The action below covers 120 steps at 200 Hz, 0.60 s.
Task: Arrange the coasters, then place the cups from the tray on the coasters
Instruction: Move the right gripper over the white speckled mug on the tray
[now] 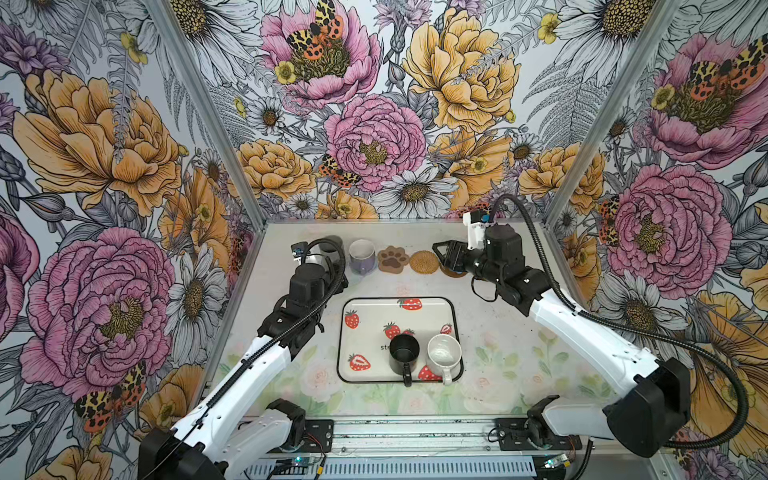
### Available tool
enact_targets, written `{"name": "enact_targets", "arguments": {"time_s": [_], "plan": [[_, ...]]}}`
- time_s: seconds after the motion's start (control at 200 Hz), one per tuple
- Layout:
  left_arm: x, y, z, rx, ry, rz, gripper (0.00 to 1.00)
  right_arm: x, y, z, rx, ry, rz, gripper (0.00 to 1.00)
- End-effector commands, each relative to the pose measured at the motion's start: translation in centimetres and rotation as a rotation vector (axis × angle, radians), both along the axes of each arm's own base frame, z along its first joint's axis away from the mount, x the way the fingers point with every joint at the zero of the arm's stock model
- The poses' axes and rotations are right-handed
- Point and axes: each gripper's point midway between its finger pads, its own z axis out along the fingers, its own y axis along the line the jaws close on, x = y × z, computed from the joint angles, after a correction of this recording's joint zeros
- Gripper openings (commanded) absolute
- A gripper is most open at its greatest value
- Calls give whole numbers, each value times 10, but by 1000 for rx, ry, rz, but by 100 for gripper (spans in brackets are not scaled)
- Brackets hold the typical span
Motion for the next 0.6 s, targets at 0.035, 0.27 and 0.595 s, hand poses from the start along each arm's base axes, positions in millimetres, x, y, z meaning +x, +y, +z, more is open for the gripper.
{"name": "enact_targets", "arguments": {"time_s": [0.035, 0.27, 0.595], "plan": [[-3, 2, 6, -43, -31, -9, 79, -26, -26, -16, -117, 28, -69, 57], [-5, 3, 8, -65, -38, -11, 79, -62, -50, -60, -284, 167, -93, 57], [0, -3, 4, -77, -23, -31, 79, -112, -54, -126, -378, 325, -44, 57]]}}
